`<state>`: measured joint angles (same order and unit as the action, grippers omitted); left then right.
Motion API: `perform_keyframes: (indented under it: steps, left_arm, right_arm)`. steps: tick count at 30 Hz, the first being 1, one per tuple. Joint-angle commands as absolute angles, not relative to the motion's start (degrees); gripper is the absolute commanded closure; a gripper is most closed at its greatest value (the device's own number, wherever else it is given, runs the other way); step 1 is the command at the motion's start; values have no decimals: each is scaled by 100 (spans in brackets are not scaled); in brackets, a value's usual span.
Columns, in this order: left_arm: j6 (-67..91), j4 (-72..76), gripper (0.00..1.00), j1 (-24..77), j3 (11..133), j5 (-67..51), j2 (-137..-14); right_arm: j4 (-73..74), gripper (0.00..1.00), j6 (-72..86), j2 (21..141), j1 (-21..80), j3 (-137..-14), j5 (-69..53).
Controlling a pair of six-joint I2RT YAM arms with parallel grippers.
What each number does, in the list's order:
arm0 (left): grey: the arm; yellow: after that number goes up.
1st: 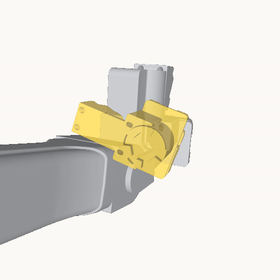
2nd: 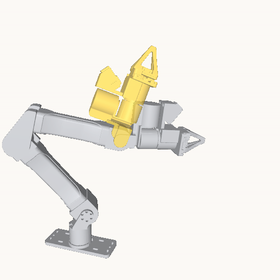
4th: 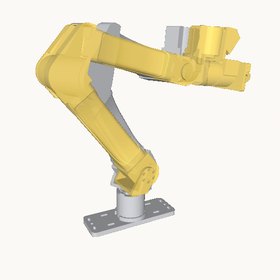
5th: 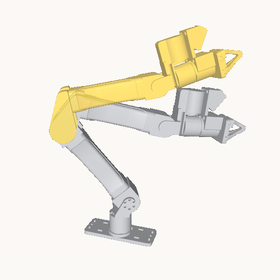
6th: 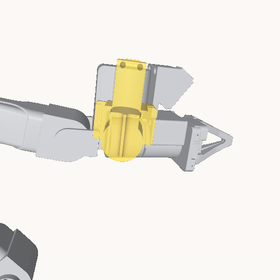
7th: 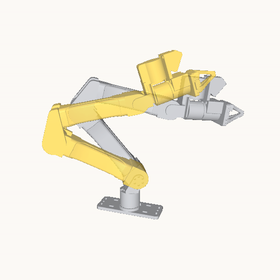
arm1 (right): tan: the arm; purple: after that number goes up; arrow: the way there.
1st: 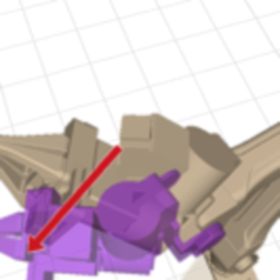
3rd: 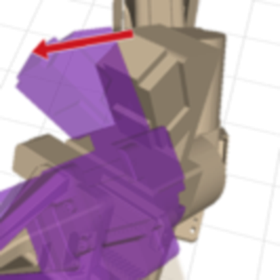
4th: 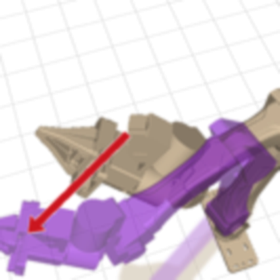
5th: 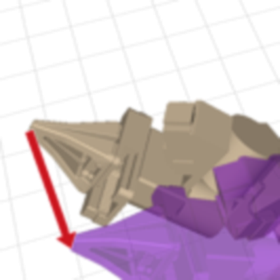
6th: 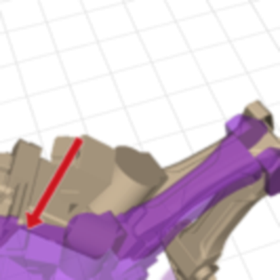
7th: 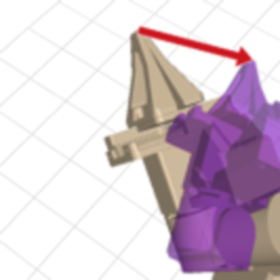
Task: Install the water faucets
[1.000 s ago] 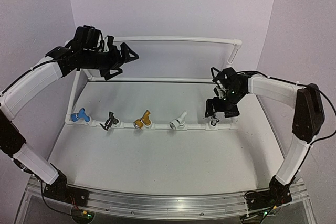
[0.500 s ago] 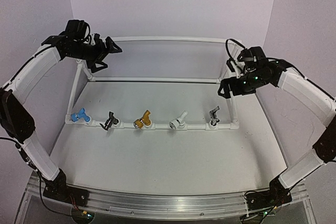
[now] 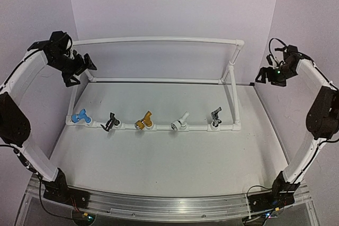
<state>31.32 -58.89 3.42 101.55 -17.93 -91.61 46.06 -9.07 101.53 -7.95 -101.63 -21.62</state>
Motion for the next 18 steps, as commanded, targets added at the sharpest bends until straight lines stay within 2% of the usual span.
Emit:
perform_keyframes:
  steps: [1, 8, 18]
  left_arm:
    - [3041, -6135, 0, 352, 9412, -1360, -8323]
    - [3495, -5852, 0, 352, 8339, -1217, -7445]
    - [3722, -5745, 0, 352, 8276, -1175, -7420]
  right_arm:
    - [4804, 2, -1476, 9904, -834, -9651, -2936]
    - [4430, 2, -1321, 9409, -835, -8537, -3186]
    - [4416, 2, -1338, 9188, -834, -8347, -3335]
